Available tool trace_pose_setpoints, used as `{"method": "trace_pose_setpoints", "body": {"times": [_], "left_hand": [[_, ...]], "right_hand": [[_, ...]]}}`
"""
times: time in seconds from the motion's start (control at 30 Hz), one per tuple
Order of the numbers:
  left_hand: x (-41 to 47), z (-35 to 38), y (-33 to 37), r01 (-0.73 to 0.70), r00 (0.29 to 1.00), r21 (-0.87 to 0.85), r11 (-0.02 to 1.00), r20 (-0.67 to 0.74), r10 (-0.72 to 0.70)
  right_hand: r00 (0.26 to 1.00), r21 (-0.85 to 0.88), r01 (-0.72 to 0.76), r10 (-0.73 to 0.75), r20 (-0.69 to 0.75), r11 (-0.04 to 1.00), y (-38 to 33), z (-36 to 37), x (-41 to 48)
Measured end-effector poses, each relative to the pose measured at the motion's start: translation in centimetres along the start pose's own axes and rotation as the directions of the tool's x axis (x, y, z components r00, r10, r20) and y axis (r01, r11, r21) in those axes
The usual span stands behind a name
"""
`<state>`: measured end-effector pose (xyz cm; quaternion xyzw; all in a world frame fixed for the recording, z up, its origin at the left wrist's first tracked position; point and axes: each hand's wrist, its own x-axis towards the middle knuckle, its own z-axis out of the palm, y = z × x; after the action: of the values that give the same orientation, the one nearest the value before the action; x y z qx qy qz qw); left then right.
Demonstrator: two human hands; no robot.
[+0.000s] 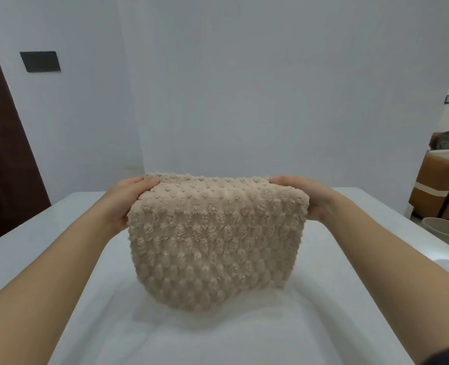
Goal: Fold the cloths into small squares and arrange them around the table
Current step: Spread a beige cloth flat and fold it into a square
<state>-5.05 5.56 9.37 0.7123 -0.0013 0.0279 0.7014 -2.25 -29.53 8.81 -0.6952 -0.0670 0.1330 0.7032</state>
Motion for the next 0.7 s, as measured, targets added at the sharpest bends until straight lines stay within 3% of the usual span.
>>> {"method": "trace_pose_setpoints", "body": {"times": [0.13,0.23,0.47,0.6,0.7], "left_hand": [[0.3,0.7,-0.7,0.065,0.998,0.118,0.991,-0.033,-0.062],[1.5,1.1,-3.7,0.138,0.989,0.208,0.968,-0.080,-0.124],[5.2,2.2,-12.2,0.305,0.952,0.337,0.891,-0.139,-0.274],[7.2,2.0,-15.0,0.297,0.951,0.414,0.860,-0.211,-0.227],[8.3,1.5,-16.3,0.251,0.955,0.582,0.774,-0.279,-0.100]], "right_hand": [[0.994,-0.096,-0.101,0.098,-0.045,0.990,0.7,0.1,0.7],[0.971,-0.210,-0.189,0.152,-0.182,0.959,3.8,0.0,2.3],[0.907,-0.391,-0.267,0.093,-0.410,0.881,11.0,0.8,5.9],[0.884,-0.513,-0.245,-0.027,-0.466,0.823,13.4,0.7,8.3],[0.874,-0.585,-0.226,-0.102,-0.474,0.778,14.4,1.0,9.8]]}}
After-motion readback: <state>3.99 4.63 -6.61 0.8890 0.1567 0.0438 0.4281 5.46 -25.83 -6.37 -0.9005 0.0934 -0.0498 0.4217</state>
